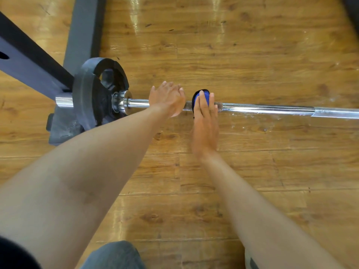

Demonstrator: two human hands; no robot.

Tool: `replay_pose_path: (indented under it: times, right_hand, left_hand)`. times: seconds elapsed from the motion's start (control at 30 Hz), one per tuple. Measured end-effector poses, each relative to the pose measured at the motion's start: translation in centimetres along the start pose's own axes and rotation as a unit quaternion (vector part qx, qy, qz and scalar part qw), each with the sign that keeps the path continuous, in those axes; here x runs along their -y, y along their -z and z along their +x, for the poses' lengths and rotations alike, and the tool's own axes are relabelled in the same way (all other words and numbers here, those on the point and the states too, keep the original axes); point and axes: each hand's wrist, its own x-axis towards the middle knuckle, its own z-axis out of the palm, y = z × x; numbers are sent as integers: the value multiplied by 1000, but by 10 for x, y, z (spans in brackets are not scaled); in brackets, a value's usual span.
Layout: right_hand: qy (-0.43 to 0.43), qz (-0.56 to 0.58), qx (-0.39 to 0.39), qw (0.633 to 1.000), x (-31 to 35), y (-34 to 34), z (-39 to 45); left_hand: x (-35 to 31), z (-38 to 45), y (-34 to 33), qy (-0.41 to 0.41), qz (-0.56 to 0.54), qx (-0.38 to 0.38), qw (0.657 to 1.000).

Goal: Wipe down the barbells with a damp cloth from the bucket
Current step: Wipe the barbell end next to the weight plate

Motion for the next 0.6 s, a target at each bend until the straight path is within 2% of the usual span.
replay_pose_path:
  times: [0.07, 0.17, 0.2, 0.23, 0.3, 0.33, 0.37, 0.47, 0.5, 0.6]
  right_hand:
    - [15, -21, -4, 1000, -21, 5, 3]
    - [-139, -7, -64, 988, -18, 7, 5]
    - [-145, -1, -64, 987, -7, 4, 6]
    - [-107, 4, -49, 993, 2, 0, 6]
    - [23, 1, -1, 1000, 3, -5, 4]
    - [55, -11, 6, 998, -6, -4, 4]
    - [44, -21, -1, 999, -16, -2, 4]
    - [-105, -5, -50, 993, -6, -1, 3]
    - [-101, 9, -51, 994, 5, -4, 3]
    - [51, 14, -8, 999, 6, -10, 5]
  left_hand:
    - [1, 2, 4, -2, 0, 25, 1000]
    - [2, 7, 6, 0, -6, 51, 999]
    - [2, 8, 7, 0, -8, 44, 999]
    - [1, 8, 7, -1, -8, 36, 999]
    - [0, 9, 8, -1, -6, 35, 999]
    - [-1, 9, 9, -3, -8, 42, 999]
    - [-1, 8, 9, -5, -9, 48, 999]
    - [2, 7, 9, -14, -19, 55, 998]
    - [2, 8, 10, -12, -23, 57, 998]
    - [1, 14, 10, 1, -32, 68, 997]
